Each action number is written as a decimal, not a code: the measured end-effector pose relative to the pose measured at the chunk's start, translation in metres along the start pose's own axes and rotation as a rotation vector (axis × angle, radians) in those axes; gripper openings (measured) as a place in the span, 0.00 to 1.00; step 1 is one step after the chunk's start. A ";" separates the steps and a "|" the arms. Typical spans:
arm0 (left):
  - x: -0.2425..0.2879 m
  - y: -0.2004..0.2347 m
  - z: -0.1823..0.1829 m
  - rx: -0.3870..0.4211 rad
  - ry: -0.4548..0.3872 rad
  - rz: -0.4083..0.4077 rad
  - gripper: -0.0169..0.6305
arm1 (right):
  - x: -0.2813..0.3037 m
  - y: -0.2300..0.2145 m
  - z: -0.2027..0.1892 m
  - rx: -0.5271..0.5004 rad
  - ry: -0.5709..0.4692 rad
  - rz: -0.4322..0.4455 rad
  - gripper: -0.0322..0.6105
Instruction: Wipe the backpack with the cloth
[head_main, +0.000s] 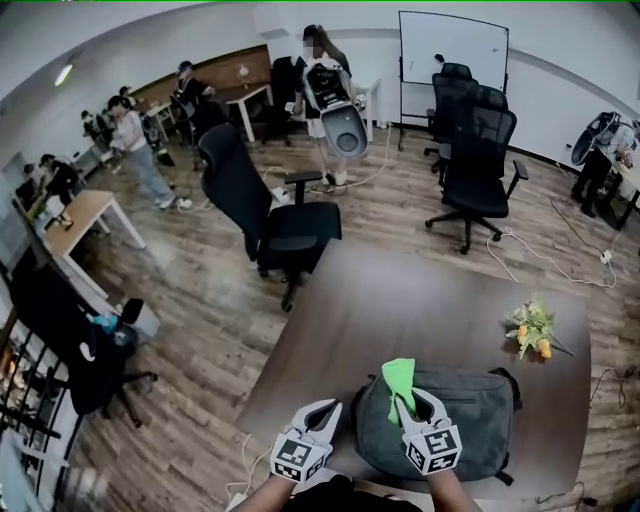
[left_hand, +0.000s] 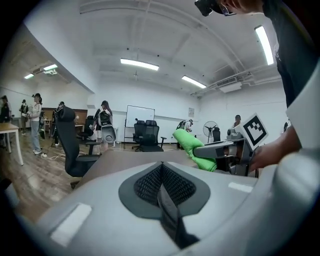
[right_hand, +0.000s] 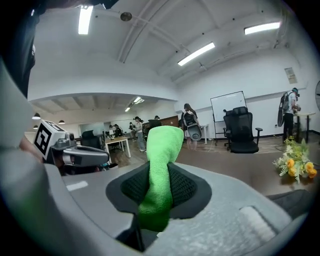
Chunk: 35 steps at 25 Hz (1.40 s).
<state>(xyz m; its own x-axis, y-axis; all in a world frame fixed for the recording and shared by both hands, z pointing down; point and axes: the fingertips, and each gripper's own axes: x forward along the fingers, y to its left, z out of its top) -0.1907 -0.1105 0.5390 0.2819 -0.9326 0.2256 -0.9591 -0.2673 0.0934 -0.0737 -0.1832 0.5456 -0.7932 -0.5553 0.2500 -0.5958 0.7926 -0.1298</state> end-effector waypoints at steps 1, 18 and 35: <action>0.005 0.004 -0.003 -0.003 0.003 -0.018 0.05 | 0.006 -0.004 -0.007 0.005 0.026 -0.029 0.20; 0.073 0.015 -0.027 0.007 0.074 -0.136 0.05 | 0.058 -0.026 -0.101 0.069 0.395 -0.169 0.20; 0.082 -0.013 -0.044 0.044 0.139 -0.168 0.05 | 0.042 -0.081 -0.122 -0.022 0.560 -0.317 0.20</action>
<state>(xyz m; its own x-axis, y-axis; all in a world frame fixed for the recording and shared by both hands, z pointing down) -0.1542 -0.1725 0.5987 0.4356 -0.8324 0.3424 -0.8978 -0.4291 0.0989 -0.0436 -0.2397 0.6840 -0.3899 -0.5525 0.7367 -0.7830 0.6199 0.0505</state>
